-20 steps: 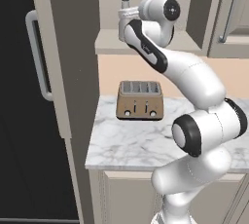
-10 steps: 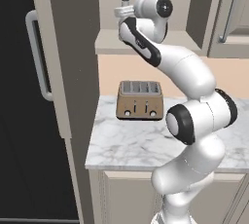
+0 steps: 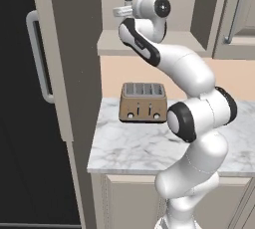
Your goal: Move the cutting board and knife to the sink. Then move spray from the cabinet to the counter.
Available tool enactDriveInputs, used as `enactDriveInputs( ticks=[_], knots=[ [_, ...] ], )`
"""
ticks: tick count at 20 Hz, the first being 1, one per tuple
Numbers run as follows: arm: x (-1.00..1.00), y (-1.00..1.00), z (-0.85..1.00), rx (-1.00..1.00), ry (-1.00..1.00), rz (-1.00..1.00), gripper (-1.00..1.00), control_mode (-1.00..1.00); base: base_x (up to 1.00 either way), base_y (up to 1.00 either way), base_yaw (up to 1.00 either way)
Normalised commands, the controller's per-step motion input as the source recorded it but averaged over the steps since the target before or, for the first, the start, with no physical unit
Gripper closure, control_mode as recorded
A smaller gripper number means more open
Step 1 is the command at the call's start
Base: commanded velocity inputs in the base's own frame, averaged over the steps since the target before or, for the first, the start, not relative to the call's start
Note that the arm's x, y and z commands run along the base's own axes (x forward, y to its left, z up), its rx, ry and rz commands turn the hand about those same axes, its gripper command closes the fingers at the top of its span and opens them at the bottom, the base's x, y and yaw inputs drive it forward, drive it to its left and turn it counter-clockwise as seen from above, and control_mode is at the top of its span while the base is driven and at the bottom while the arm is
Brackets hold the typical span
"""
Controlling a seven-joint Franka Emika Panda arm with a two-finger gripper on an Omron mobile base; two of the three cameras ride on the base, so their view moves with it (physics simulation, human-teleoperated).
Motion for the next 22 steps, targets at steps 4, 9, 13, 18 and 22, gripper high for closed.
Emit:
enactDriveInputs(
  ticks=[4,9,13,18,22],
  knots=[
    [0.25,0.01,-0.08,0.05,0.00,0.00,-1.00,-1.00,0.00,0.00,0.00],
    [0.29,0.03,-0.04,0.02,0.00,0.00,1.00,-1.00,0.00,0.00,0.00],
    [0.15,0.01,-0.01,0.01,0.00,0.00,1.00,-1.00,0.00,0.00,0.00],
    [0.02,0.00,0.00,0.01,0.01,0.00,1.00,-1.00,0.00,0.00,0.00],
    [-0.22,0.00,0.00,0.00,0.03,0.00,1.00,-1.00,0.00,0.00,0.00]
  ],
)
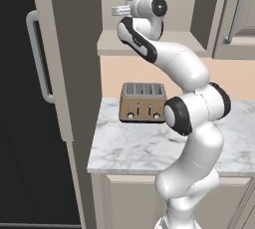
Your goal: Move the cutting board and knife to the sink. Then move spray from the cabinet to the counter.
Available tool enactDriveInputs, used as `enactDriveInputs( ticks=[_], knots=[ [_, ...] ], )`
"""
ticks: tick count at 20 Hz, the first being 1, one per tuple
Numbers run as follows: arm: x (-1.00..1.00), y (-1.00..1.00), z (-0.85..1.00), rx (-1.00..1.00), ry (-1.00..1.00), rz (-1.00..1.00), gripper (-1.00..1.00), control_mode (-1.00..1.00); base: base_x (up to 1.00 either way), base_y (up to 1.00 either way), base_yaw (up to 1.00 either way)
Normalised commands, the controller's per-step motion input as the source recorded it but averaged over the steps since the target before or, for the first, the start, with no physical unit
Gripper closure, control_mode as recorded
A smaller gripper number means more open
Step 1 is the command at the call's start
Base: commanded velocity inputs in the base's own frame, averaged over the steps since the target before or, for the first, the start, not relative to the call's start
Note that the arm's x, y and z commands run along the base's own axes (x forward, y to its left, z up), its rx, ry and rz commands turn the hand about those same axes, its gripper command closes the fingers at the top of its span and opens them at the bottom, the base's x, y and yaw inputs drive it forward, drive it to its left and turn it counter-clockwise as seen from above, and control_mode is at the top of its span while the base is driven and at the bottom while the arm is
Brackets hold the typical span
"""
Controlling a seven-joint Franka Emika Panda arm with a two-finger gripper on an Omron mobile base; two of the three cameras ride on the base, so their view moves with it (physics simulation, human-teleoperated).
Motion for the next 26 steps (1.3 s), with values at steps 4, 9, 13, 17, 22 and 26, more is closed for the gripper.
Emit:
enactDriveInputs(
  ticks=[4,9,13,17,22,26],
  knots=[
    [-0.33,0.00,0.00,0.00,0.00,0.00,1.00,-1.00,0.00,0.00,0.00],
    [-0.63,0.00,0.00,0.02,-0.01,0.00,1.00,-1.00,0.00,0.00,0.00],
    [-0.97,-0.05,0.00,0.03,0.00,-0.05,1.00,-1.00,0.00,0.00,0.00],
    [-1.00,-0.26,0.00,0.05,-0.06,-0.05,1.00,-1.00,0.00,0.00,0.00],
    [-1.00,-0.34,0.00,0.02,-0.09,-0.01,1.00,-1.00,0.00,0.00,0.00],
    [-0.91,-0.44,0.03,-0.01,0.07,0.00,1.00,-1.00,0.00,0.00,0.00]
  ],
)
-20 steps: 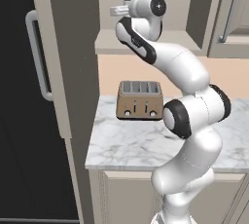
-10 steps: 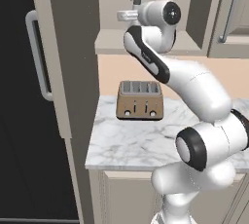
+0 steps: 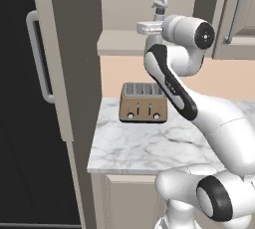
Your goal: Move the cutting board and knife to the sink. Then move spray from the cabinet to the counter.
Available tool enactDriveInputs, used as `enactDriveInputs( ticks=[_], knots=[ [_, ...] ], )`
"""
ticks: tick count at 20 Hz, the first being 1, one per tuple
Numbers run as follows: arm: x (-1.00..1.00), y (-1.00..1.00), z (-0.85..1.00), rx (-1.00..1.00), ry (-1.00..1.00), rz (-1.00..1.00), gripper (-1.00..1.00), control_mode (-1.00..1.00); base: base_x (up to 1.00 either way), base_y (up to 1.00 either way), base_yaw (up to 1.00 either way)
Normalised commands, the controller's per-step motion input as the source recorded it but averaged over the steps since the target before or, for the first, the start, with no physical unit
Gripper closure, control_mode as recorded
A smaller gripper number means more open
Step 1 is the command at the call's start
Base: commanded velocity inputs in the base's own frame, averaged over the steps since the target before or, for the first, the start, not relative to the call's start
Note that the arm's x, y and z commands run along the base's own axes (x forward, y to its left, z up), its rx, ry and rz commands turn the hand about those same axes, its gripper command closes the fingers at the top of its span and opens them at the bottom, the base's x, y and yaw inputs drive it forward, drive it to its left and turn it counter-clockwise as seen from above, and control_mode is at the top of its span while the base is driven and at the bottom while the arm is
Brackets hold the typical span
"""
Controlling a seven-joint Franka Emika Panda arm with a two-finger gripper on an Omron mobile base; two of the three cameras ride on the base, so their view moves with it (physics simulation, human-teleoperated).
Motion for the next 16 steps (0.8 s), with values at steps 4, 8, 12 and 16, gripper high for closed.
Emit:
enactDriveInputs(
  ticks=[4,8,12,16],
  knots=[
    [-0.63,-0.78,0.11,0.00,0.31,-0.04,1.00,-1.00,0.00,0.00,0.00],
    [-0.78,-0.85,-0.02,0.00,0.06,-0.02,1.00,-1.00,0.00,0.00,0.00],
    [-0.92,-0.73,-0.04,0.00,-0.24,0.00,1.00,-1.00,0.00,0.00,0.00],
    [-0.89,-0.78,-0.17,0.00,-0.26,0.00,1.00,-1.00,0.00,0.00,0.00]
  ],
)
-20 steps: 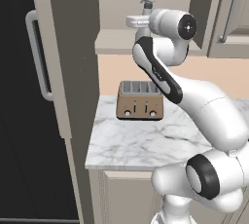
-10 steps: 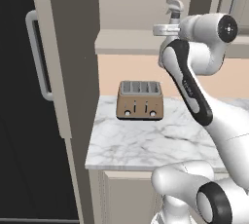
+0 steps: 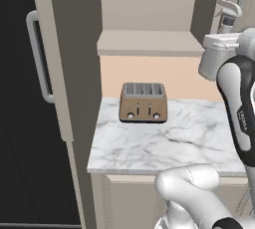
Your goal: Move the cutting board and knife to the sink. Then move spray from the cabinet to the counter.
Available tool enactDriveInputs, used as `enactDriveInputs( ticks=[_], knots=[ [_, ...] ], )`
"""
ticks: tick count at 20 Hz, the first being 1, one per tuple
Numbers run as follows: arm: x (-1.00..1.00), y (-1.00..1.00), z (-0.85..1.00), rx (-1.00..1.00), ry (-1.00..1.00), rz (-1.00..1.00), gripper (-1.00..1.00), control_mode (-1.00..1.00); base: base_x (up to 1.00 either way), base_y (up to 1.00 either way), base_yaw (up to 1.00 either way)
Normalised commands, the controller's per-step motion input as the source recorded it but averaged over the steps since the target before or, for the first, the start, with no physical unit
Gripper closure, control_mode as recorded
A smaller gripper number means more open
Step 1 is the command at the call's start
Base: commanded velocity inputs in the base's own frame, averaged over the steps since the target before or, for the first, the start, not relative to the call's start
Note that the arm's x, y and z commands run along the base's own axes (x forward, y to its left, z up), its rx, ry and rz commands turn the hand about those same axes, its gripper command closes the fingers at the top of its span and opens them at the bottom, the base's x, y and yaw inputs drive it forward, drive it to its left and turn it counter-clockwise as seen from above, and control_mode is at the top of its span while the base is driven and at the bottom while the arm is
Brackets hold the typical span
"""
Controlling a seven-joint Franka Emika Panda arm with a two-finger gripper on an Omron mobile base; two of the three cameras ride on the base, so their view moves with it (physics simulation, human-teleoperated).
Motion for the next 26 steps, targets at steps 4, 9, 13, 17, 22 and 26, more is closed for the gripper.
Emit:
enactDriveInputs(
  ticks=[4,9,13,17,22,26],
  knots=[
    [-0.71,-0.67,-0.34,0.00,-0.13,0.00,1.00,-1.00,0.00,0.00,0.00],
    [-0.31,-0.55,-0.41,0.00,0.00,0.00,1.00,-1.00,0.00,0.00,0.00],
    [-0.25,-0.50,-0.50,-0.01,0.04,0.00,1.00,-1.00,0.00,0.00,0.00],
    [-0.33,-0.59,-0.53,-0.05,0.01,-0.05,1.00,-1.00,0.00,0.00,0.00],
    [-0.01,-0.32,-0.60,-0.05,0.00,-0.21,1.00,-1.00,0.00,0.00,0.00],
    [0.00,-0.39,-0.62,-0.03,0.00,-0.22,1.00,-1.00,0.00,0.00,0.00]
  ],
)
